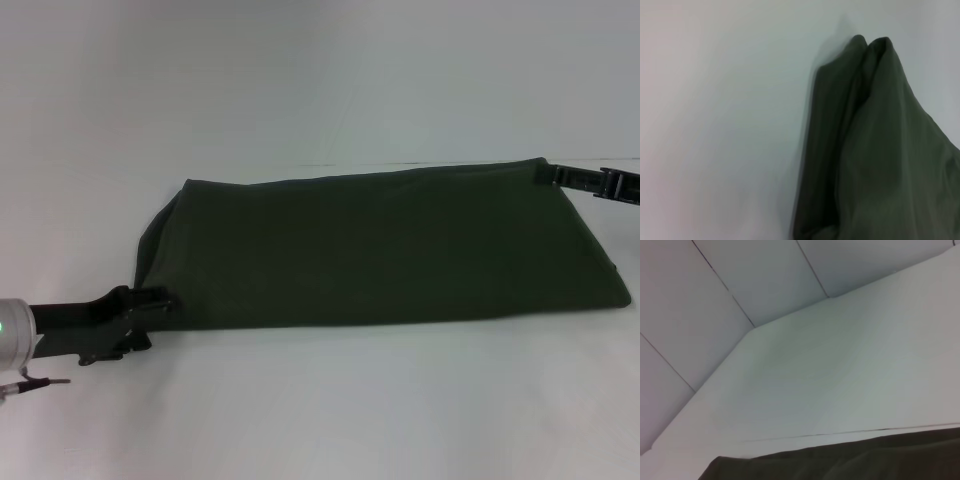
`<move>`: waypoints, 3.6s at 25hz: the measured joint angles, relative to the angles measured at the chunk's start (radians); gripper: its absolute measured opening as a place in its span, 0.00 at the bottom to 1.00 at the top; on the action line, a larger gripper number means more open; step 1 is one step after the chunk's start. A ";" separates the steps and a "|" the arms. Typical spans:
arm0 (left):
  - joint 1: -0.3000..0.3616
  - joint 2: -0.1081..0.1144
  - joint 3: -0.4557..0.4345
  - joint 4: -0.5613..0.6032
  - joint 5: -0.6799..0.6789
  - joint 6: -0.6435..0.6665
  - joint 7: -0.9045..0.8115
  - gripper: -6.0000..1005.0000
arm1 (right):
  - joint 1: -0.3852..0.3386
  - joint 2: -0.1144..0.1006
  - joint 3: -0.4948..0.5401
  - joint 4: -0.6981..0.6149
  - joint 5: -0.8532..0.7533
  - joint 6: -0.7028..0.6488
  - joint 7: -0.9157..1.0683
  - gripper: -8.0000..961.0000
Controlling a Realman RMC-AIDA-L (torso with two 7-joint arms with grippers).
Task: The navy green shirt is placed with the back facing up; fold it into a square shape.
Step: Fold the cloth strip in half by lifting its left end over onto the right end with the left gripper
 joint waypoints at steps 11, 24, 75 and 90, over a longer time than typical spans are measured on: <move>-0.021 0.009 0.002 -0.019 0.003 -0.033 0.006 0.78 | 0.000 -0.002 0.000 -0.001 0.014 -0.006 0.000 0.95; -0.051 0.014 0.002 -0.012 -0.009 -0.043 0.036 0.78 | 0.000 -0.002 0.000 -0.002 0.016 -0.005 0.000 0.95; -0.034 0.005 0.034 0.012 -0.007 -0.090 0.054 0.78 | 0.004 -0.001 0.000 -0.002 0.032 0.001 -0.001 0.95; -0.015 -0.007 0.034 0.013 0.001 -0.072 0.054 0.78 | 0.004 0.000 0.000 -0.002 0.032 0.001 -0.002 0.95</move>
